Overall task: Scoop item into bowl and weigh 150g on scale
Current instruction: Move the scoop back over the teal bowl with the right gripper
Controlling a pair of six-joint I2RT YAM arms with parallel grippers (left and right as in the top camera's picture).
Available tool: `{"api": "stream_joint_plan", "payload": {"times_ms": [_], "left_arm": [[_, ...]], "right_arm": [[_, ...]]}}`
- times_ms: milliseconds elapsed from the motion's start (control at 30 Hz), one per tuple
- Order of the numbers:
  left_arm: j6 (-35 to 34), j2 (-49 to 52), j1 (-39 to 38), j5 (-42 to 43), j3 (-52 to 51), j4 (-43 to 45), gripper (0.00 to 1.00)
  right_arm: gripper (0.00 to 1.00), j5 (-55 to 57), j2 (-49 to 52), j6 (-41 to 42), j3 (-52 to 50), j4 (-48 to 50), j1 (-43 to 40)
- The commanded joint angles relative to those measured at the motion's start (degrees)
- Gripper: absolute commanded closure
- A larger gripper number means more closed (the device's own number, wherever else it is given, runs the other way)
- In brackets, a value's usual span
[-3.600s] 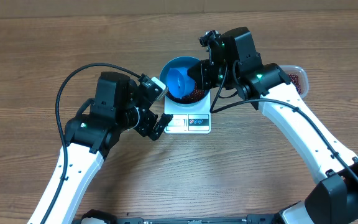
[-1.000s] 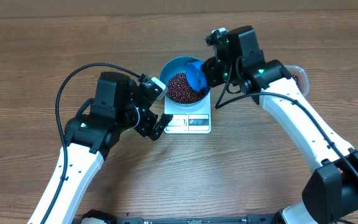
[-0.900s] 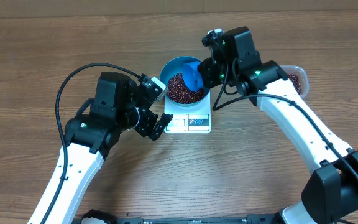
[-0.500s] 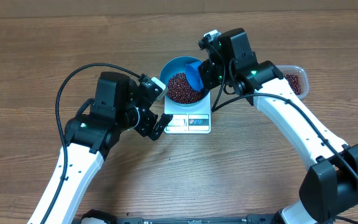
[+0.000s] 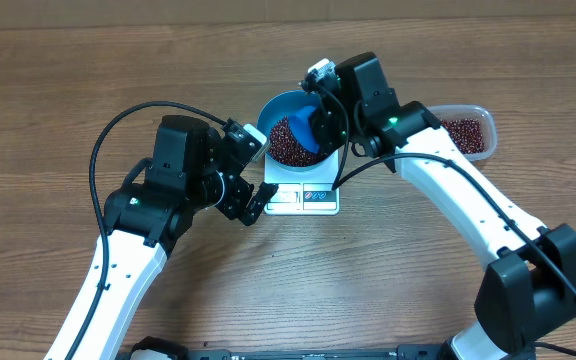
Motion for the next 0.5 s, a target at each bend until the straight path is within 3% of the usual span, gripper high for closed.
{"api": "stream_joint_plan", "payload": {"times_ms": [0,467], "left_arm": [[0.87,0.35,0.24,1.01,-0.55,0.2,0.01],[0.87,0.35,0.24,1.01,-0.55,0.2,0.01]], "right_arm": [[0.96,0.35,0.81,-0.72,1.09,0.22,1.97],[0.96,0.35,-3.56,2.97,1.2,0.57,0.9]]}}
